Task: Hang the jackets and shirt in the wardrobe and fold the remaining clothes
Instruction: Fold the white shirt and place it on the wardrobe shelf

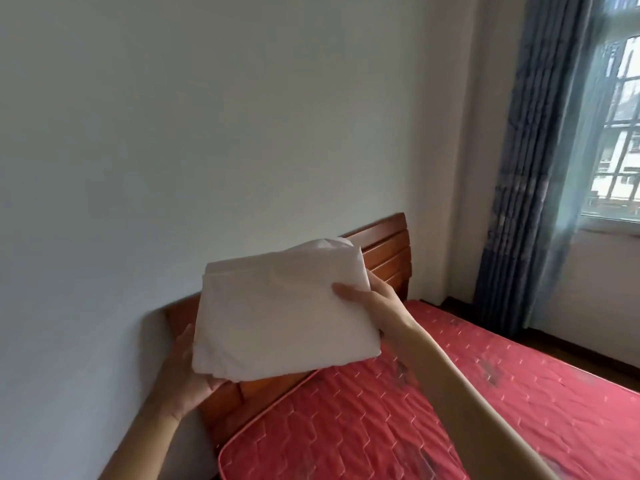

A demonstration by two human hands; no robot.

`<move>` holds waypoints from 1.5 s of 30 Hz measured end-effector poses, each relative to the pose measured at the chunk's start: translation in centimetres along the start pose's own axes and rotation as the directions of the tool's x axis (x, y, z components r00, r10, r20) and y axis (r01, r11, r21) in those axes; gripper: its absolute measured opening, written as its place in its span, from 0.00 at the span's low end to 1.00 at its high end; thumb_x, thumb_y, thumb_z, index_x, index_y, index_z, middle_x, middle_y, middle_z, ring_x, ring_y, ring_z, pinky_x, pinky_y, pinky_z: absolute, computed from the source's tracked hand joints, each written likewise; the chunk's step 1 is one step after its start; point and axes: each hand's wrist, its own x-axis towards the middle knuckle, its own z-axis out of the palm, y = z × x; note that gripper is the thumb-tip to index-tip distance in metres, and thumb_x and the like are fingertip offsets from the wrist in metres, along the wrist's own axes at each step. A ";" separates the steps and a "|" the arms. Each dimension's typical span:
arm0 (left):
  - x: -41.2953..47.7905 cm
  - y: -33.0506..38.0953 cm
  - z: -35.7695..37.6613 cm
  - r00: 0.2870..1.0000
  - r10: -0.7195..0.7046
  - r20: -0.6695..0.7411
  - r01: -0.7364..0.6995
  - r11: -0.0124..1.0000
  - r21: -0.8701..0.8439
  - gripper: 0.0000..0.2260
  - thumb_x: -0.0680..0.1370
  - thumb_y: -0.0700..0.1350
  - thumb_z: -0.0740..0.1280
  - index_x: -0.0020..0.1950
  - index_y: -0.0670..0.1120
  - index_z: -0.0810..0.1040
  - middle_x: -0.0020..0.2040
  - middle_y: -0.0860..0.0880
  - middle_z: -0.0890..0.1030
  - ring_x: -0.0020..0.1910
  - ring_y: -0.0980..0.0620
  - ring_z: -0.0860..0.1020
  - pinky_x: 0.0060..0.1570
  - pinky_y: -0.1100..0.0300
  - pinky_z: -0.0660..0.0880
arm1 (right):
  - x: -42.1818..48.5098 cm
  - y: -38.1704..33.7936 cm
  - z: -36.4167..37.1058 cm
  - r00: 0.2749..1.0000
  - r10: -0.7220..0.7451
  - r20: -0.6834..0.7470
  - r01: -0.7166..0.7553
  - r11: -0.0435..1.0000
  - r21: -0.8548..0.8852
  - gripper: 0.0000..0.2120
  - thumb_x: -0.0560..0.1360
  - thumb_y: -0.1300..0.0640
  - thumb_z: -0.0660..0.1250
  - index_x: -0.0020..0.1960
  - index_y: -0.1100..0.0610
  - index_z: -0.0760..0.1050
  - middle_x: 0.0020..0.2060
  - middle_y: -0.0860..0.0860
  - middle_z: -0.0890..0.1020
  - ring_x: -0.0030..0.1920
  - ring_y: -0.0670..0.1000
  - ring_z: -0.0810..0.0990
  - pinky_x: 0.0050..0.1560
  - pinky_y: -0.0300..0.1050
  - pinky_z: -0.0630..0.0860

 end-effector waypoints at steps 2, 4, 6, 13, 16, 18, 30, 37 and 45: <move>-2.2 2.5 -3.0 0.999 0.022 -0.047 -0.016 0.992 0.125 0.32 0.68 0.66 0.74 0.66 0.49 0.78 0.45 0.72 0.80 0.46 0.77 0.76 0.58 0.64 0.74 | 0.3 0.3 3.1 1.000 -0.024 0.006 0.024 0.998 -0.063 0.18 0.71 0.56 0.76 0.60 0.48 0.79 0.50 0.51 0.86 0.49 0.53 0.86 0.48 0.50 0.84; -4.7 3.8 -5.4 0.983 0.154 -0.098 -0.115 0.939 0.325 0.24 0.68 0.65 0.70 0.53 0.48 0.83 0.40 0.56 0.84 0.41 0.59 0.82 0.47 0.48 0.77 | 0.9 1.0 6.8 0.999 -0.044 0.011 0.045 0.990 -0.136 0.21 0.70 0.57 0.76 0.61 0.46 0.79 0.49 0.50 0.86 0.46 0.49 0.85 0.41 0.40 0.81; -7.1 5.1 -6.9 0.993 0.066 -0.094 -0.027 0.930 0.368 0.26 0.63 0.59 0.79 0.53 0.44 0.81 0.42 0.43 0.86 0.46 0.45 0.82 0.46 0.48 0.76 | 1.4 2.2 11.1 0.998 -0.063 0.018 0.065 0.970 -0.232 0.25 0.69 0.56 0.77 0.65 0.45 0.77 0.51 0.49 0.84 0.48 0.49 0.84 0.44 0.40 0.79; -16.6 9.2 -14.3 0.981 0.109 -0.159 -0.043 0.927 0.374 0.39 0.52 0.66 0.81 0.56 0.47 0.85 0.55 0.42 0.85 0.51 0.44 0.85 0.46 0.51 0.81 | 1.5 6.9 24.7 0.995 -0.034 0.094 0.080 0.840 -0.536 0.22 0.70 0.54 0.75 0.62 0.53 0.77 0.49 0.48 0.81 0.46 0.48 0.78 0.42 0.40 0.73; -20.2 10.8 -18.3 0.948 0.172 -0.266 -0.036 0.893 0.448 0.34 0.61 0.49 0.84 0.65 0.42 0.78 0.55 0.40 0.85 0.53 0.41 0.84 0.50 0.49 0.81 | 0.8 8.3 31.0 0.978 0.014 0.206 0.095 0.855 -0.510 0.19 0.69 0.52 0.76 0.59 0.52 0.78 0.48 0.48 0.82 0.48 0.49 0.81 0.49 0.47 0.78; -23.1 12.1 -21.6 0.885 0.226 -0.408 -0.032 0.902 0.430 0.24 0.69 0.39 0.78 0.64 0.39 0.78 0.54 0.39 0.85 0.53 0.39 0.84 0.53 0.47 0.80 | 0.1 8.9 35.3 0.950 0.046 0.309 0.089 0.908 -0.409 0.14 0.69 0.52 0.77 0.53 0.54 0.81 0.46 0.50 0.85 0.47 0.52 0.83 0.48 0.50 0.81; -41.6 17.4 -34.6 0.600 0.352 -0.718 -0.271 0.934 0.232 0.20 0.73 0.43 0.76 0.63 0.39 0.81 0.60 0.37 0.82 0.59 0.39 0.81 0.56 0.48 0.79 | -6.1 10.9 59.5 0.475 0.258 0.841 -0.305 0.945 -0.118 0.17 0.74 0.56 0.73 0.59 0.65 0.80 0.54 0.61 0.85 0.54 0.62 0.84 0.61 0.60 0.77; -51.2 19.6 -38.9 0.141 0.448 -0.883 -0.268 0.876 0.402 0.16 0.80 0.41 0.68 0.66 0.36 0.75 0.48 0.40 0.84 0.48 0.46 0.84 0.49 0.61 0.77 | -12.4 12.7 74.0 0.301 0.114 0.947 -0.258 0.966 -0.035 0.14 0.75 0.57 0.72 0.59 0.59 0.81 0.54 0.57 0.85 0.55 0.58 0.84 0.61 0.60 0.78; -59.4 22.3 -43.2 -0.294 0.397 -0.870 -0.285 0.832 0.476 0.15 0.79 0.43 0.70 0.63 0.40 0.78 0.55 0.42 0.84 0.51 0.47 0.82 0.49 0.54 0.79 | -17.7 13.2 89.6 0.007 0.050 0.999 -0.224 0.973 -0.047 0.13 0.76 0.54 0.72 0.57 0.59 0.81 0.51 0.58 0.86 0.52 0.58 0.84 0.51 0.52 0.82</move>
